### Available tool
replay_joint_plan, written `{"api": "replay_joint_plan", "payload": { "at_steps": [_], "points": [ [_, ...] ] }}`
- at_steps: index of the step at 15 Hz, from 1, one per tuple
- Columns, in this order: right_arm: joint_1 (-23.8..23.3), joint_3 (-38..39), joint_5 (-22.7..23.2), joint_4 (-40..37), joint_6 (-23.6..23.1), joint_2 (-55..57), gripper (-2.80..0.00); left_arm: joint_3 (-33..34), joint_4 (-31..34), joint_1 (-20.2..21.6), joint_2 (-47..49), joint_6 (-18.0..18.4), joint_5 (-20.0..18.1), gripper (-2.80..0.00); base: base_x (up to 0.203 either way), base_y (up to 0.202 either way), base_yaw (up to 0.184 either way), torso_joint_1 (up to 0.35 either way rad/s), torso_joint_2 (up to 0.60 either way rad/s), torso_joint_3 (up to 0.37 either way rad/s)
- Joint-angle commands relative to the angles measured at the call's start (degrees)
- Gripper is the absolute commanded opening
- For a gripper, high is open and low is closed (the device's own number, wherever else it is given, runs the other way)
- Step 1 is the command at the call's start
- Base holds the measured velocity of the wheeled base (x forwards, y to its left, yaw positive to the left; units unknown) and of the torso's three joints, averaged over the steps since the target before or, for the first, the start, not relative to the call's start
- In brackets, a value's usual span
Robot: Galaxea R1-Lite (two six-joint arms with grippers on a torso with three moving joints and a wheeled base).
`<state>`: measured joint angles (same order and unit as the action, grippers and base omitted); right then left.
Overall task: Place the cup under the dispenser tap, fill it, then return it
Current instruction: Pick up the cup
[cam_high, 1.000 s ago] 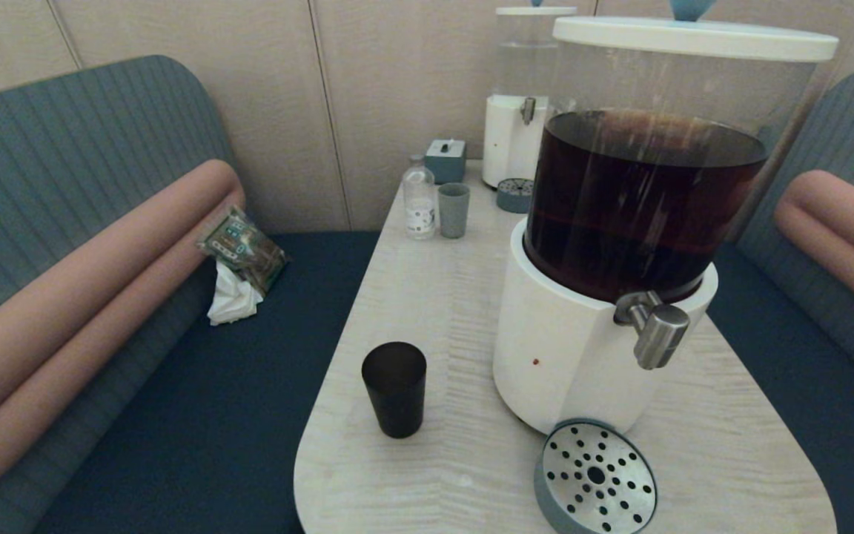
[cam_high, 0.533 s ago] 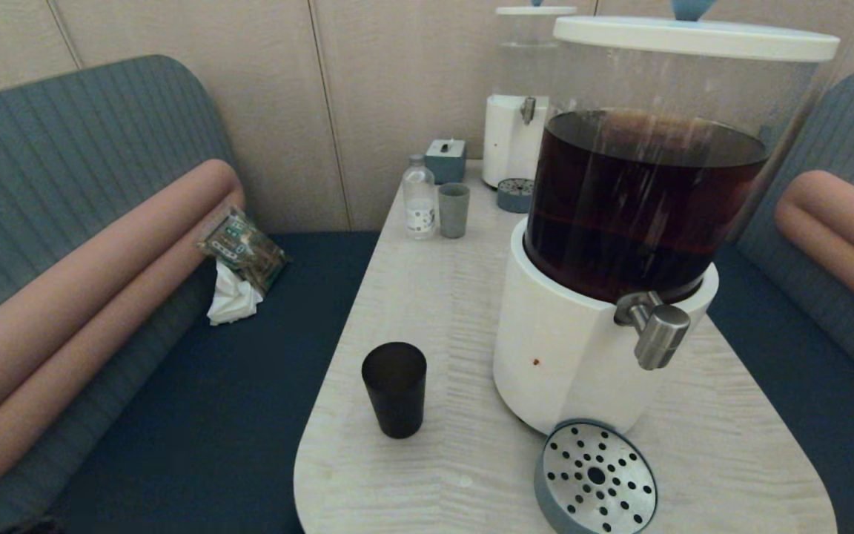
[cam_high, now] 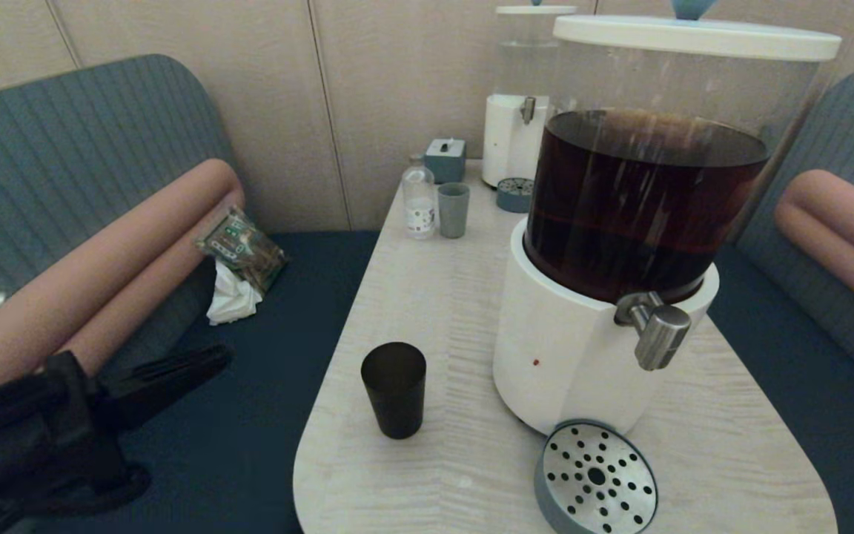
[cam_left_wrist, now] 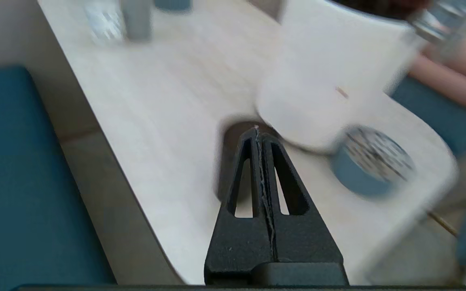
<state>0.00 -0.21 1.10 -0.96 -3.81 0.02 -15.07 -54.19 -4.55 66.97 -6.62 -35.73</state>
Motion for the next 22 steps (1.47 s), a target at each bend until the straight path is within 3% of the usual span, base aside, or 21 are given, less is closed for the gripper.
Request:
{"api": "replay_joint_plan", "payload": {
  "at_steps": [1,5,6,7,12,15,16,19,22],
  "points": [
    [0.00,0.03,0.05,0.00,-0.06,-0.11,-2.80,-0.07,-9.43,0.39,10.51,-0.51,0.25,-2.80,0.000,0.000,0.000,0.000,0.00,0.000],
    [0.00,0.03,0.05,0.00,-0.06,-0.11,-2.80,-2.42,-12.20,0.50,13.83,-0.84,0.06,-2.80,0.000,0.000,0.000,0.000,0.00,0.000],
    [0.00,0.03,0.05,0.00,-0.06,-0.11,-2.80,-2.98,-12.24,0.50,15.01,-0.73,0.05,-2.11,0.000,0.000,0.000,0.000,0.00,0.000],
    [0.00,0.03,0.05,0.01,-0.06,-0.11,-2.80,-3.23,-12.29,0.50,16.51,-0.61,-0.02,0.00,0.000,0.000,0.000,0.000,0.00,0.000],
    [0.00,-0.06,0.05,0.00,-0.06,-0.11,-2.80,-1.35,-14.00,0.33,20.46,-3.27,1.09,0.00,0.000,0.000,0.000,0.000,0.00,0.000],
    [0.00,0.03,0.05,0.00,-0.06,-0.11,-2.80,1.46,-14.87,0.40,20.47,-3.23,7.69,0.00,0.000,0.000,0.000,0.000,0.00,0.000],
    [0.00,0.03,0.05,0.00,-0.06,-0.11,-2.80,2.48,-16.36,0.40,21.12,-3.22,6.34,0.00,0.000,0.000,0.000,0.000,0.00,0.000],
    [0.00,0.03,0.05,0.00,-0.06,-0.11,-2.80,4.28,-23.27,0.35,25.27,-1.77,-4.11,0.00,0.000,0.000,0.000,0.000,0.00,0.000],
    [0.00,0.03,0.05,0.00,-0.06,-0.11,-2.80,4.53,-30.74,0.53,36.07,2.50,-14.61,0.00,0.000,0.000,0.000,0.000,0.00,0.000]
  ]
}}
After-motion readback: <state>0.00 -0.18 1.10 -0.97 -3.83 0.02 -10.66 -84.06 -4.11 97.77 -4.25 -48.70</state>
